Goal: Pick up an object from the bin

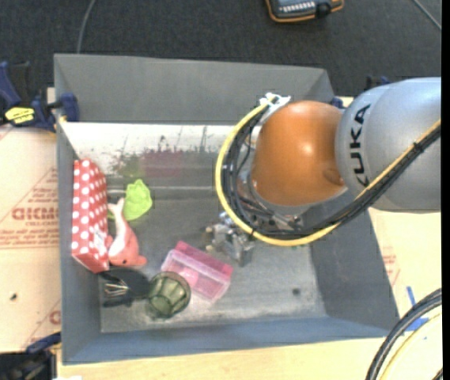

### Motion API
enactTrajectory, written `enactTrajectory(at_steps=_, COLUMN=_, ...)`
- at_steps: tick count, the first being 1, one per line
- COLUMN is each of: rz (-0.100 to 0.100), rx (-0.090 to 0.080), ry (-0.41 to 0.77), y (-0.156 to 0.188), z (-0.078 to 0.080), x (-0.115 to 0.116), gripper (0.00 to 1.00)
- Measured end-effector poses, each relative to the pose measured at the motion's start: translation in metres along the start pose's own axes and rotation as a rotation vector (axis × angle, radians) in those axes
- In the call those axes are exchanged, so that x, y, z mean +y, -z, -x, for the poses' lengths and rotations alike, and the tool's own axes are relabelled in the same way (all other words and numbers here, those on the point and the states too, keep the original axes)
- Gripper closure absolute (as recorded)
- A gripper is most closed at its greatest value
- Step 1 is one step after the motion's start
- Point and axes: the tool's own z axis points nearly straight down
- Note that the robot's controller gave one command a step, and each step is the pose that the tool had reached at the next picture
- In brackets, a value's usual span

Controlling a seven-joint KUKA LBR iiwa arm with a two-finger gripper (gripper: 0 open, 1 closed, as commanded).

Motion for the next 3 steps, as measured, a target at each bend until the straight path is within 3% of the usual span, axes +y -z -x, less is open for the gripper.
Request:
enactTrajectory(at_steps=1, rz=-0.017, rx=-0.055, ry=-0.027, y=-0.064, z=0.076, x=0.023, gripper=1.0)
enactTrajectory(at_steps=2, rz=-0.005, rx=-0.033, ry=-0.028, y=-0.075, z=0.063, x=0.027, gripper=1.0)
enactTrajectory(at_steps=3, rz=-0.011, rx=-0.059, ry=0.052, y=-0.099, z=0.086, x=0.111, gripper=1.0)
